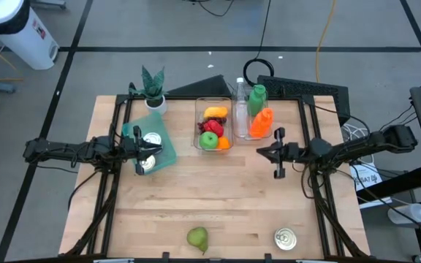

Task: Pick & Place Food Item
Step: Stack the blue and pink tuna can on top of the blue and pink tuna can in the bin

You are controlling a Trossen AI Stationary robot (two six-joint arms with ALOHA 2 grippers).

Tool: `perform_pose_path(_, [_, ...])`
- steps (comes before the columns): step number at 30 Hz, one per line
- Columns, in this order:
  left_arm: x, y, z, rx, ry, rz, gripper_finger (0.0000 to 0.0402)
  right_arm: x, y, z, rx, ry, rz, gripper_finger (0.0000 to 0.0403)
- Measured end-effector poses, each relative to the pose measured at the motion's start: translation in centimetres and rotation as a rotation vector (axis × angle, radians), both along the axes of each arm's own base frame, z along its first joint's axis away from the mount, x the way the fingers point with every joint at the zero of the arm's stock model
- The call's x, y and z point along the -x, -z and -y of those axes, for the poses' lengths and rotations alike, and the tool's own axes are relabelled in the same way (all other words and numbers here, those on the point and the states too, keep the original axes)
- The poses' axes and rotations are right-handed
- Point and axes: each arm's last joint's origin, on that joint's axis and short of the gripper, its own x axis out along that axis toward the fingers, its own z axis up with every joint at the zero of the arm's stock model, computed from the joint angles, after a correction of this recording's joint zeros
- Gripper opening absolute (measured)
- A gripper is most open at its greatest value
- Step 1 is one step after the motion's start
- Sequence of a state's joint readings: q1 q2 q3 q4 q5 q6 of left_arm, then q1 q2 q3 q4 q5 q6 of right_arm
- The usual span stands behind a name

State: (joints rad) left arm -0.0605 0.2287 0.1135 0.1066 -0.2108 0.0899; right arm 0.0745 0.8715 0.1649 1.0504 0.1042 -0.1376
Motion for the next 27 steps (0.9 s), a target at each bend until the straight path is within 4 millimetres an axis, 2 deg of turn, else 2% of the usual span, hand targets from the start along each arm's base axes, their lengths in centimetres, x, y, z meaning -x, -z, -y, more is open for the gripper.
perform_pose_path(27, [0.0, -0.02, -0.01, -0.006, -0.002, 0.001, 0.0049, 0.01, 0.12, 0.02, 0.014, 0.004, -0.007, 0.0004])
